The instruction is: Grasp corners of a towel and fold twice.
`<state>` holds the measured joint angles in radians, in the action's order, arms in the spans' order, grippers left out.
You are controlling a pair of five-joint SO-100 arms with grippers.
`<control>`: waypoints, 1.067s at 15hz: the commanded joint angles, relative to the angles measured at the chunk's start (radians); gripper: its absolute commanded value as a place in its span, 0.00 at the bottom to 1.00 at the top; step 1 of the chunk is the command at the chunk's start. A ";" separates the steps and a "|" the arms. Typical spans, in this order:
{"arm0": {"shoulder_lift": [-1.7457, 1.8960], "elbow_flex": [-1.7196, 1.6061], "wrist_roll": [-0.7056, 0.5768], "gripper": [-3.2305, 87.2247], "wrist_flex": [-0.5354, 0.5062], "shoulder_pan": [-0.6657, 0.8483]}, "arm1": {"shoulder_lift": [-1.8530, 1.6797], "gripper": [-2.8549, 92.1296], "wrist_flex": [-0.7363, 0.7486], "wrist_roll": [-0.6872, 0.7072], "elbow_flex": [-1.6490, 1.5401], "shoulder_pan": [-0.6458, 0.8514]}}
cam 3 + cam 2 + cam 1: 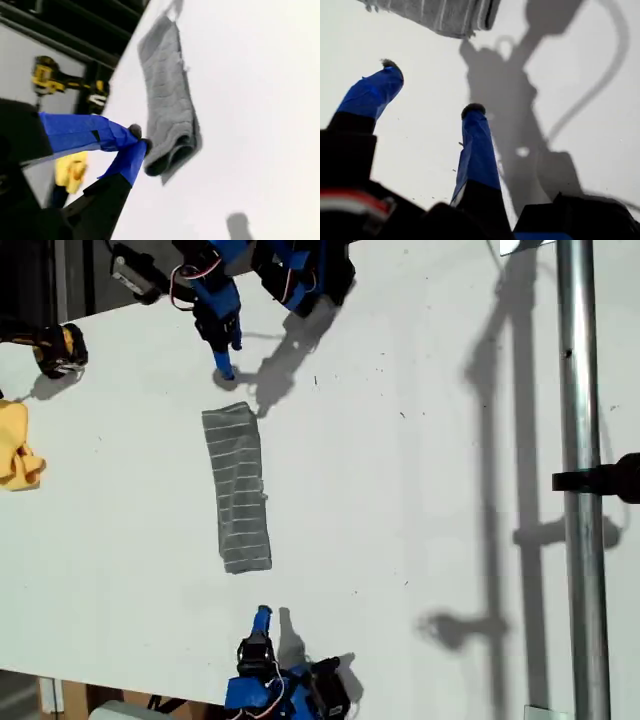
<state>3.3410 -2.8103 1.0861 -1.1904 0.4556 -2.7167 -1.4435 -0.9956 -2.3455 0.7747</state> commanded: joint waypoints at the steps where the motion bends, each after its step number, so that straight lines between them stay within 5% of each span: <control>1: 0.132 -0.095 0.012 0.01 0.032 -0.054 | -0.008 0.34 0.066 -0.012 -0.040 0.002; 5: 0.133 -0.276 0.017 0.04 0.106 -0.156 | 0.155 0.39 0.215 0.140 -0.028 0.095; 10: 0.133 -0.291 -0.012 0.03 0.097 -0.164 | 0.746 0.44 0.322 0.433 0.356 0.169; 16: 0.133 -0.298 -0.003 0.03 0.083 -0.158 | 1.258 0.44 0.405 0.449 0.672 0.114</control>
<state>3.4699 -3.1017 1.0753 -1.1029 0.3022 -1.5079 -1.0600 -0.5507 -1.7779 0.9112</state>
